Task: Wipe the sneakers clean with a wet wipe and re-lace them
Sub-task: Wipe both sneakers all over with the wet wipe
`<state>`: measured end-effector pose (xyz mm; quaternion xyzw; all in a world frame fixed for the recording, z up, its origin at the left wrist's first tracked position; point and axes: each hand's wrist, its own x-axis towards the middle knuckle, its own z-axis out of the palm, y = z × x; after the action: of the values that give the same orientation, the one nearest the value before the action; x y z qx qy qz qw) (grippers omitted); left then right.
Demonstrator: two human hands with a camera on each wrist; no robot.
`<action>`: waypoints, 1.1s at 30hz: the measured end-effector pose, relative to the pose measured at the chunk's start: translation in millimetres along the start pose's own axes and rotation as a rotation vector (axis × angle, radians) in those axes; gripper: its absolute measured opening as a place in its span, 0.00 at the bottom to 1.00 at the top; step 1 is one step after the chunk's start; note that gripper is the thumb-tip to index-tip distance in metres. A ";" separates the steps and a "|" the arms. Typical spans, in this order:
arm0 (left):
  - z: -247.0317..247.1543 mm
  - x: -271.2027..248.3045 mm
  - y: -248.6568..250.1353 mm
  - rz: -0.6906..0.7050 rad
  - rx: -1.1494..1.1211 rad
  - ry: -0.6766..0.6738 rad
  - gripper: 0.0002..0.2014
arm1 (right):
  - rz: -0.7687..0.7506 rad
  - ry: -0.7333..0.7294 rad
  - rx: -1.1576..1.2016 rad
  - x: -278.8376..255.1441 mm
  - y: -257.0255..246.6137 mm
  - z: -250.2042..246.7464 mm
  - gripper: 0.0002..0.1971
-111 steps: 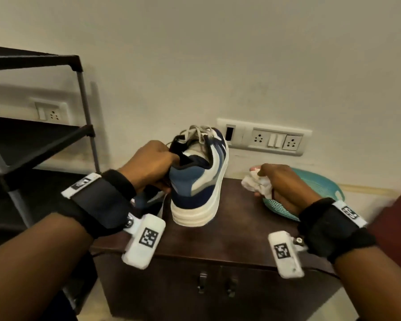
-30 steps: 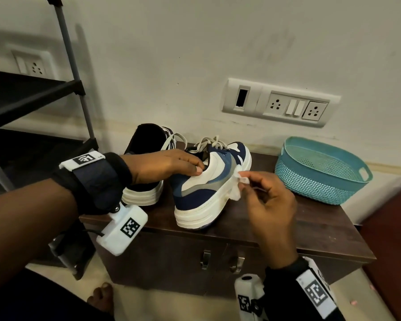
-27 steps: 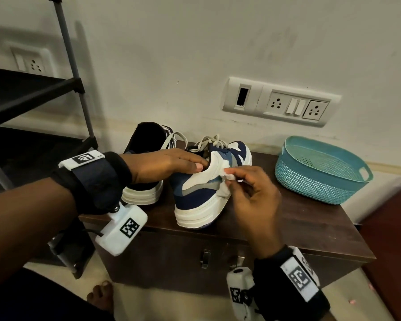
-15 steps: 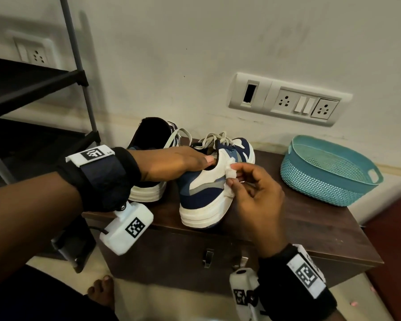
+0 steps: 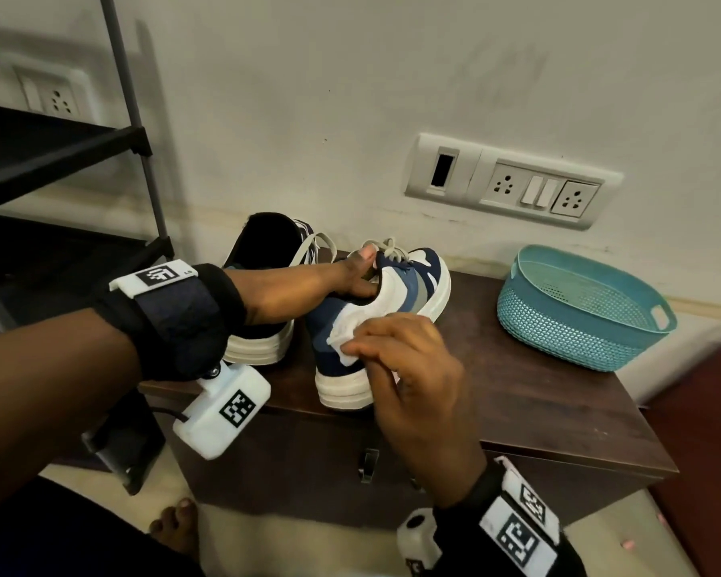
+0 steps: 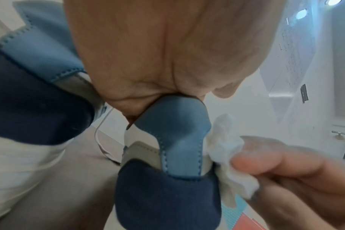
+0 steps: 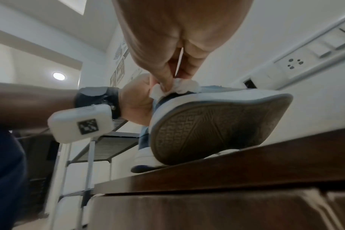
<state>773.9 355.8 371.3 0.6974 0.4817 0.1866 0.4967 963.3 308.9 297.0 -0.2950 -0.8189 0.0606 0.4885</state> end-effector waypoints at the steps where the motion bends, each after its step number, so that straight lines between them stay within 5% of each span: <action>1: -1.1 0.4 -0.8 -0.008 0.006 -0.012 0.36 | -0.025 -0.007 -0.026 2.4 5.3 -2.4 0.11; 5: 2.1 0.1 2.4 -0.026 0.022 0.049 0.38 | 0.224 0.160 -0.011 20.4 36.2 -11.6 0.12; 11: -4.7 1.9 -6.7 -0.018 0.006 -0.020 0.42 | -0.038 -0.029 -0.037 11.5 11.2 -4.3 0.11; 15: 4.0 1.7 4.8 -0.009 -0.008 0.027 0.32 | 0.230 0.144 -0.005 22.9 32.8 -15.2 0.12; 20: -1.2 5.9 -5.9 0.022 -0.098 -0.029 0.32 | -0.073 -0.109 -0.032 2.2 -2.6 -4.8 0.10; 22: 0.5 7.0 -5.4 0.036 -0.147 -0.004 0.22 | -0.010 -0.047 -0.045 1.9 11.8 -9.3 0.08; 26: 1.8 3.2 0.4 0.015 0.001 0.031 0.18 | 0.206 0.132 -0.014 3.8 21.4 -8.1 0.14; 31: 0.5 -1.6 4.3 0.029 0.085 0.055 0.13 | -0.080 -0.123 -0.109 -15.7 6.2 -2.5 0.10; 33: 1.0 -0.7 3.0 0.042 0.093 0.024 0.16 | -0.090 -0.105 -0.105 -13.4 22.8 -12.1 0.10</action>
<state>775.8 354.6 373.7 0.7273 0.4811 0.1830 0.4540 987.8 318.0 284.2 -0.2797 -0.8579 0.0111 0.4309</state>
